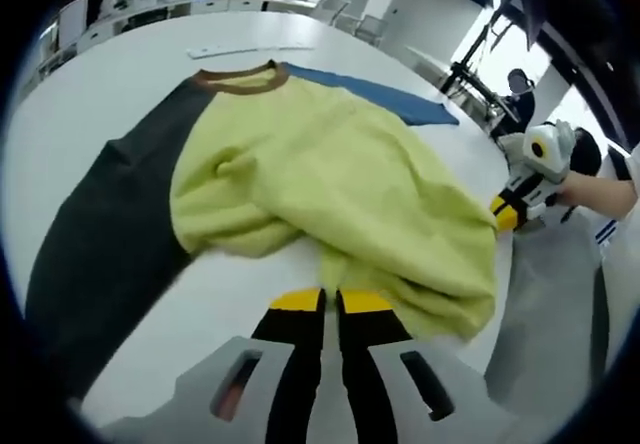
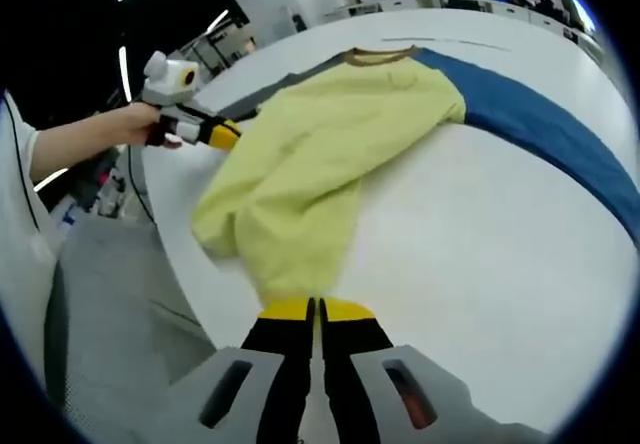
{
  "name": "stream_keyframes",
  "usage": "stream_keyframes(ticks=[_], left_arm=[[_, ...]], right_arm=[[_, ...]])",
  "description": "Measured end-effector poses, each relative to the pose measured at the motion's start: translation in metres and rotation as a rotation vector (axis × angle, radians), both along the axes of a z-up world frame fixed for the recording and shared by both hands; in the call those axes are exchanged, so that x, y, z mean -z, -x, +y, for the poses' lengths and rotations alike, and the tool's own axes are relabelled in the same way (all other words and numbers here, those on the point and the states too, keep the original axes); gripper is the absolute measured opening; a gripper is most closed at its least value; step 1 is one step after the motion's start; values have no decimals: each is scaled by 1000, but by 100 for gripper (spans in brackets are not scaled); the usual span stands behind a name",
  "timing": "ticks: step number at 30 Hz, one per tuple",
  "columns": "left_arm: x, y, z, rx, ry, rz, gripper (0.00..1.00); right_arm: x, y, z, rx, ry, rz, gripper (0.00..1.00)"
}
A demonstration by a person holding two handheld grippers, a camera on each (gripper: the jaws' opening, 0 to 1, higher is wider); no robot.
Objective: Fold the garment on the visible template until the final outline fits inside the template.
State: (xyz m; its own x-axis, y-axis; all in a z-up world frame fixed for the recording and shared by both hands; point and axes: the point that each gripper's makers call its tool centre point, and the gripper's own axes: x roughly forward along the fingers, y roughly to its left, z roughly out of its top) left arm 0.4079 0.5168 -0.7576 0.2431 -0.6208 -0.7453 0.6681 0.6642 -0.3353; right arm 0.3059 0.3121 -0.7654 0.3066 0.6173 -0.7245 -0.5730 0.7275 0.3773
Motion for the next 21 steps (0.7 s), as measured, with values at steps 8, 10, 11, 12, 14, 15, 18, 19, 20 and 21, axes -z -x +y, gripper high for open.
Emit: stream_keyframes(ticks=[8, 10, 11, 12, 14, 15, 18, 19, 20, 21], left_arm=[[-1, 3, 1, -13, 1, 14, 1], [-3, 6, 2, -16, 3, 19, 1], [-4, 7, 2, -20, 5, 21, 1], [-6, 8, 3, -22, 6, 22, 1], [-7, 10, 5, -28, 8, 25, 1], [-9, 12, 6, -34, 8, 27, 1], [-12, 16, 10, -41, 7, 25, 1], [-13, 17, 11, -42, 8, 26, 1], [-14, 19, 13, -44, 8, 27, 1], [-15, 21, 14, -43, 8, 28, 1]], right_arm=[[-3, -2, -1, 1, 3, -12, 2], [-3, -2, -3, 4, 6, -13, 2], [-4, -2, -4, 7, 6, -15, 2], [-6, -2, -6, 15, 4, -17, 2], [-7, -2, -8, 23, 6, -20, 2], [-8, -2, -9, 27, 9, -23, 2], [-10, -1, -13, 36, 11, -27, 2], [-11, -1, -13, 39, 11, -28, 2], [-12, 0, -15, 43, 12, -29, 2], [-12, 0, -16, 47, 13, -30, 2]])
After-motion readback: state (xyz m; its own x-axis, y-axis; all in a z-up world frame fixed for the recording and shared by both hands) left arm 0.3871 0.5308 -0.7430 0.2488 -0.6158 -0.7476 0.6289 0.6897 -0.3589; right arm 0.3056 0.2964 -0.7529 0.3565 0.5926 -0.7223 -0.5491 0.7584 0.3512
